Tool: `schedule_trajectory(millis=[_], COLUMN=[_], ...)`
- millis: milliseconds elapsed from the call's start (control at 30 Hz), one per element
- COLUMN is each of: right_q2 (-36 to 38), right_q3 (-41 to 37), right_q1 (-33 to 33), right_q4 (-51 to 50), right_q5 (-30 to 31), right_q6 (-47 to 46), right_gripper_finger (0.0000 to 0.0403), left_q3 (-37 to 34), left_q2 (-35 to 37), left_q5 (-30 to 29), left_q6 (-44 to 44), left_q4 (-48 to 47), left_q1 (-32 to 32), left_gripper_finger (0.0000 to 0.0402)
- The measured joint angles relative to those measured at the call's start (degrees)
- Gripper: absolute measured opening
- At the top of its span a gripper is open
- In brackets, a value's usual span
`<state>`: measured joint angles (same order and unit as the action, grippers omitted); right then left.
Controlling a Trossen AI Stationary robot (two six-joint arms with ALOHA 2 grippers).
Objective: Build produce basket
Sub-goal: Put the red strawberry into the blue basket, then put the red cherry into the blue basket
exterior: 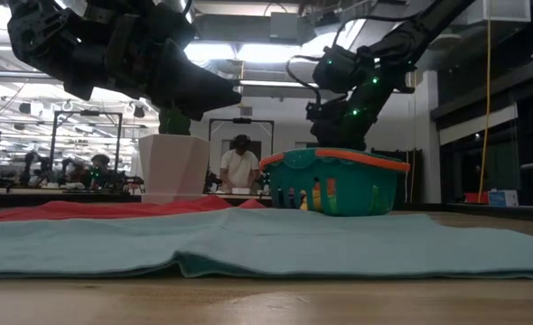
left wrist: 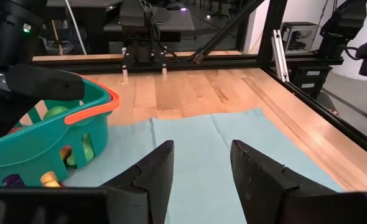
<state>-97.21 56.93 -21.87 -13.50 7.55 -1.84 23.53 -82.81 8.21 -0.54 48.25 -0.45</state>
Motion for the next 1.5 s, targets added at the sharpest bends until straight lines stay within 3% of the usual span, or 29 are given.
schedule_trajectory(millis=[100, 400, 667, 867, 967, 1067, 1233, 1333, 1500], right_q2=[0.0, 0.14, 3.96, 10.23, 11.82, 12.04, 12.04, 12.04, 12.05], right_q3=[0.0, 0.0, -0.02, -0.02, -0.02, -0.02, -0.02, -0.07, -3.22], right_q1=[-0.49, -1.0, -0.01, 5.01, 8.53, 12.34, 17.22, 19.78, 24.95], right_q4=[0.01, -0.17, -1.63, -2.22, -2.83, -2.93, -3.28, -3.38, 3.63], right_q5=[-0.02, -0.04, 0.01, 0.32, 3.59, 8.82, 17.93, 19.52, 20.42], right_q6=[-0.59, -0.78, -0.79, -0.83, -0.86, -0.95, -4.8, -6.81, -8.1], right_gripper_finger=[0.0144, 0.0225, 0.0231, 0.0229, 0.0229, 0.0229, 0.0228, 0.0228, 0.0228], left_q3=[0.0, 0.0, 0.0, 0.0, 0.0, 0.0, 2.76, 5.24, 5.9], left_q2=[0.0, 0.02, 0.0, 0.01, 0.0, 1.28, 8.79, 13.47, 18.28], left_q5=[0.0, 0.0, 0.01, -0.05, -0.03, -1.86, -14.95, -19.17, -20.33], left_q6=[0.0, -0.02, -0.03, -0.79, -3.02, -4.32, -1.54, 0.6, 3.22], left_q4=[-0.01, -0.02, -0.04, -0.09, -1.34, -6.21, -26.33, -36.5, -39.69], left_q1=[-0.02, -0.02, -0.01, -0.55, -2.86, -6.07, -12.79, -17.84, -27.29], left_gripper_finger=[0.0148, 0.0156, 0.0149, 0.0139, 0.0134, 0.0128, 0.0117, 0.011, 0.0095])
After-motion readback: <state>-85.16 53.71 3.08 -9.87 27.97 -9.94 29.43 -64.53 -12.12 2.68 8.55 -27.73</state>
